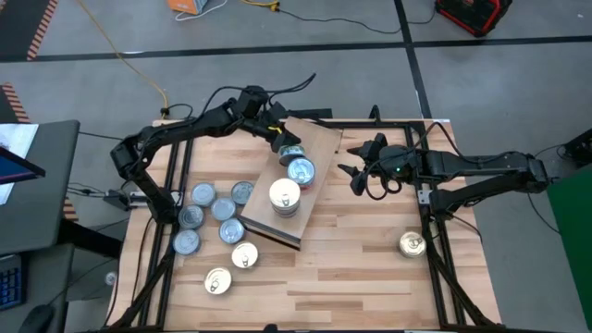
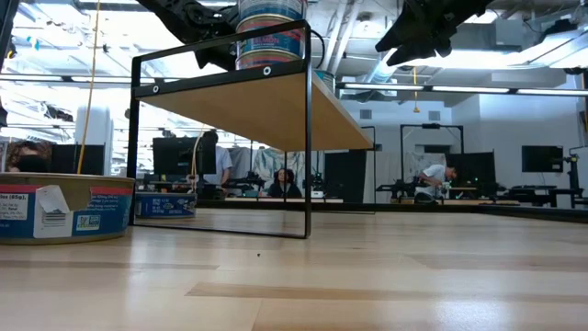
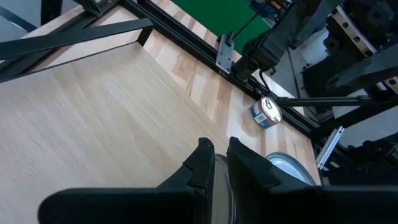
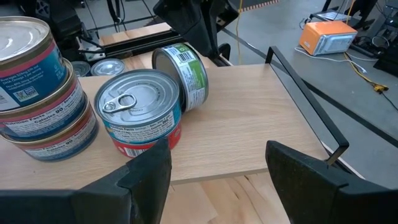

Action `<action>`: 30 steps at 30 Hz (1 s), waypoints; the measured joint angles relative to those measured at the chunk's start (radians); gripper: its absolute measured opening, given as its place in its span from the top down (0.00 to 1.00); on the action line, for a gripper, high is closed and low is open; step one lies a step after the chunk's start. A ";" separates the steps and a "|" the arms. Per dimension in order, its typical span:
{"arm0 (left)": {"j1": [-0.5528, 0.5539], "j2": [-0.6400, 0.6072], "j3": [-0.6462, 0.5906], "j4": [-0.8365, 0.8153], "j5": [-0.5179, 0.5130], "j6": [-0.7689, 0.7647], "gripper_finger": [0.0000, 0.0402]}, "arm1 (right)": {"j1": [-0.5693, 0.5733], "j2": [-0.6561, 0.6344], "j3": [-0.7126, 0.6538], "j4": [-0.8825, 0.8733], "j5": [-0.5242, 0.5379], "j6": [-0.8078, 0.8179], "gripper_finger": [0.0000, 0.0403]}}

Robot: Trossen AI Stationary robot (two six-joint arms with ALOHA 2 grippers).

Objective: Stack canned seafood by type on shelf
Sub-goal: Put the green white tuna can on the shelf

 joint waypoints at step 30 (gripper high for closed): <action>-0.051 -0.152 0.010 -0.235 -0.293 0.557 0.35 | 0.006 0.018 0.001 -0.032 0.000 0.027 0.29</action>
